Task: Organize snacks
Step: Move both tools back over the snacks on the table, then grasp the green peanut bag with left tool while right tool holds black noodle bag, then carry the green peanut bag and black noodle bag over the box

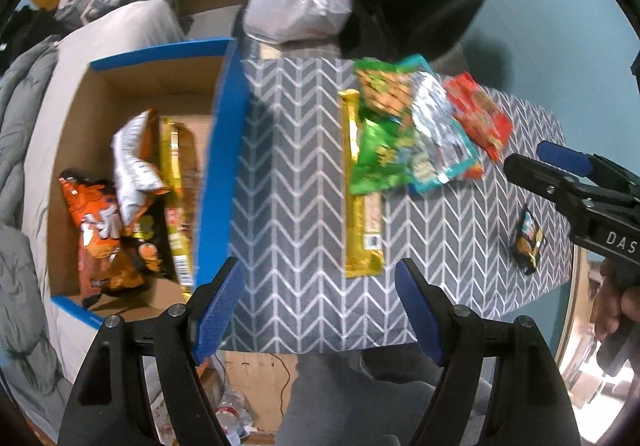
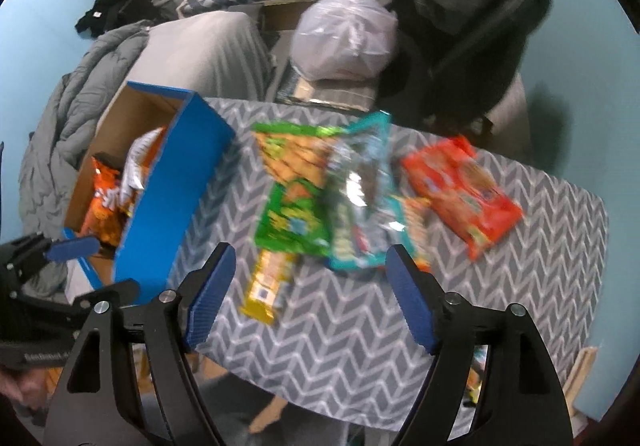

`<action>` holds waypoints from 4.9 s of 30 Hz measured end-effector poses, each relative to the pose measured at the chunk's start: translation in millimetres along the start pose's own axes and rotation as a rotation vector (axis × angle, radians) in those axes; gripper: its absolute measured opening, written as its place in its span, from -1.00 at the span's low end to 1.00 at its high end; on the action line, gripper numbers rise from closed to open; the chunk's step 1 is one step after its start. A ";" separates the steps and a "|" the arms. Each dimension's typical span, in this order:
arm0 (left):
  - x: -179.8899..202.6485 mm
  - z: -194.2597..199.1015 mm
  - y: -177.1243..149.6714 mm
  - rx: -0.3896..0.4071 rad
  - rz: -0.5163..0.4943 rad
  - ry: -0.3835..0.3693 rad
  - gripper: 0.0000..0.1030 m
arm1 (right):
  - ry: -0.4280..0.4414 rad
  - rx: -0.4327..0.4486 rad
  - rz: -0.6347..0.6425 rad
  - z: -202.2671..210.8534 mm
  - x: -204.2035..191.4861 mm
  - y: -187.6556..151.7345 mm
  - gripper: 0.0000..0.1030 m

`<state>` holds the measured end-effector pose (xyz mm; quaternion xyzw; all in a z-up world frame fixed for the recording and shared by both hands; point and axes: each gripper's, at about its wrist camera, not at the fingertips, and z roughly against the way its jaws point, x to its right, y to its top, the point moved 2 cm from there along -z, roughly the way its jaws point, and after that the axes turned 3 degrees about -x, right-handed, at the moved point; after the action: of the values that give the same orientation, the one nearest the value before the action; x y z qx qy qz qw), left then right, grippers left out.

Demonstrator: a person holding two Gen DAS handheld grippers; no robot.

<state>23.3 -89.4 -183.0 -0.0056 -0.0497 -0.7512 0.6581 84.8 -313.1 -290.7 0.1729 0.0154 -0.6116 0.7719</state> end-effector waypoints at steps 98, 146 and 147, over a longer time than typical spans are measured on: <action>54.6 -106.6 96.0 -0.046 0.161 0.074 0.67 | 0.056 -0.069 -0.118 -77.1 130.2 0.2 0.19; -4.5 -23.6 61.5 0.098 0.160 -0.016 -0.20 | 0.031 0.027 -0.093 -20.1 64.4 21.6 0.19; -6.9 -20.8 58.6 0.102 0.160 -0.015 -0.20 | 0.032 0.028 -0.090 -18.6 60.7 21.9 0.19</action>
<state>83.4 -91.8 -200.3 0.0184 -0.0920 -0.6927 0.7151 124.3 -360.6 -317.0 0.1925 0.0271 -0.6430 0.7408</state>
